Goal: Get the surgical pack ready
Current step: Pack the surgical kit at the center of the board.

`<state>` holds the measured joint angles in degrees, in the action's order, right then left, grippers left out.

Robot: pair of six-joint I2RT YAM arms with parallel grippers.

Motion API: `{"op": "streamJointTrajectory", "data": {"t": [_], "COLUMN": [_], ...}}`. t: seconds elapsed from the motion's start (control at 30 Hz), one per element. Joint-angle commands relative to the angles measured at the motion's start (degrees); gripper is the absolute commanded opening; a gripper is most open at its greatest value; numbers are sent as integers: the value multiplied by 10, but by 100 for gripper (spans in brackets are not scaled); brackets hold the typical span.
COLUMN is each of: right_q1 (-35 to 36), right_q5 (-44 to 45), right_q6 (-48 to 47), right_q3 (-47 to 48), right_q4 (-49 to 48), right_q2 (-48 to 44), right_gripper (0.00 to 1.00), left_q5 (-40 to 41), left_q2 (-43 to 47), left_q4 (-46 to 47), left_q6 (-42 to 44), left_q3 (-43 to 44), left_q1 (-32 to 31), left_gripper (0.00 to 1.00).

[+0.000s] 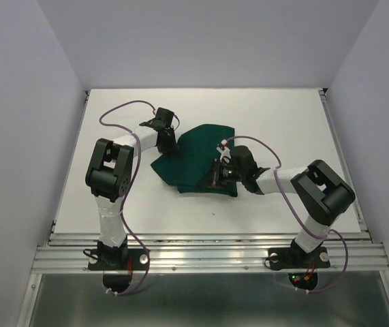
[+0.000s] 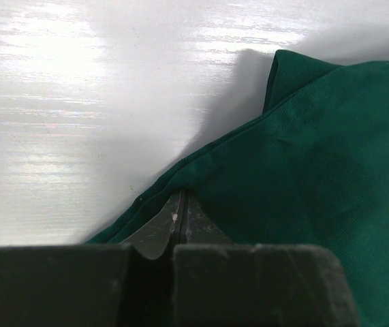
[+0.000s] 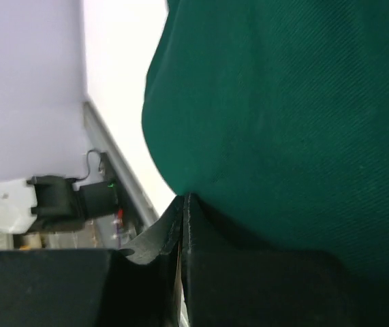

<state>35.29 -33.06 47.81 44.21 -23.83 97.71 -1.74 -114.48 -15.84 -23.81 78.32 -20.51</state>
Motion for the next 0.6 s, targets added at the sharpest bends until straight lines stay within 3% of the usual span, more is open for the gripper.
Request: {"op": "streamJointTrajectory", "data": {"t": [0.0,0.17,0.47,0.5,0.57], "right_q1": [6,6,13,13,33], "right_q5": [2,16,165,187,256], "right_q6": [30,-11,-141,-148,-163], "right_q3": [-52,-45,93,111,175], "right_q4": [-90,-38,217,236,307], "right_q2": [27,2,-96,-96,-75], "right_gripper": [1,1,1,3,15], "left_q5": [20,28,46,46,35], "left_q2": [8,49,134,137,144], "left_q4": [-46,-52,-57,-57,-56], "left_q6": [13,15,12,12,11], "left_q3": [-21,-26,-42,-42,-48], "left_q1": [6,8,22,24,33], "left_gripper": [0,0,0,0,0]}}
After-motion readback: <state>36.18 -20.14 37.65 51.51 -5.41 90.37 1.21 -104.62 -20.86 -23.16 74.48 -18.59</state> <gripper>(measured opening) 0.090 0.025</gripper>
